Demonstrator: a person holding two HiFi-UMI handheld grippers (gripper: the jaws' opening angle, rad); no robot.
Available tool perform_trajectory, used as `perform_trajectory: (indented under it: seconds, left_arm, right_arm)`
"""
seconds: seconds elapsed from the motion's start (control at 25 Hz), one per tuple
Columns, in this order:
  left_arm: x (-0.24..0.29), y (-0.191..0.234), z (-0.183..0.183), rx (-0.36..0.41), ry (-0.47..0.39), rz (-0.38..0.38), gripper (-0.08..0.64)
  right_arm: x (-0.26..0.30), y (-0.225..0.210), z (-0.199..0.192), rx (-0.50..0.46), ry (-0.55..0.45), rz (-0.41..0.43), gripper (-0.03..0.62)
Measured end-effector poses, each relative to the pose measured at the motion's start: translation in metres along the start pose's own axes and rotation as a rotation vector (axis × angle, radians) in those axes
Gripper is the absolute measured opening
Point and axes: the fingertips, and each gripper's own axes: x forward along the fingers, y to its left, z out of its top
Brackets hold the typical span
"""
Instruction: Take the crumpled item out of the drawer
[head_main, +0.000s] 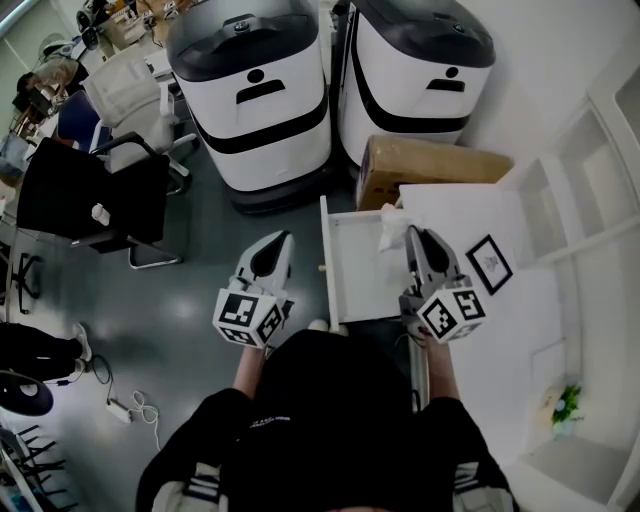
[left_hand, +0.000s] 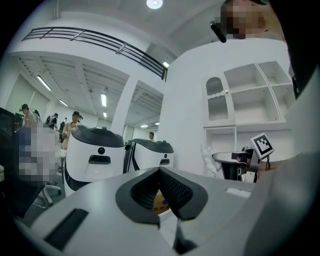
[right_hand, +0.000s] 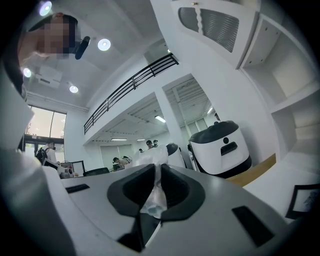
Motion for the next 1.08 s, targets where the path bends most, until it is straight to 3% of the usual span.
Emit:
perform_trajectory:
  seconds: [1.08]
  left_arm:
    - [-0.012, 0.006, 0.005, 0.032, -0.004, 0.009, -0.003]
  right_arm:
    - [-0.007, 0.013, 0.004, -0.121, -0.011, -0.030, 0.029]
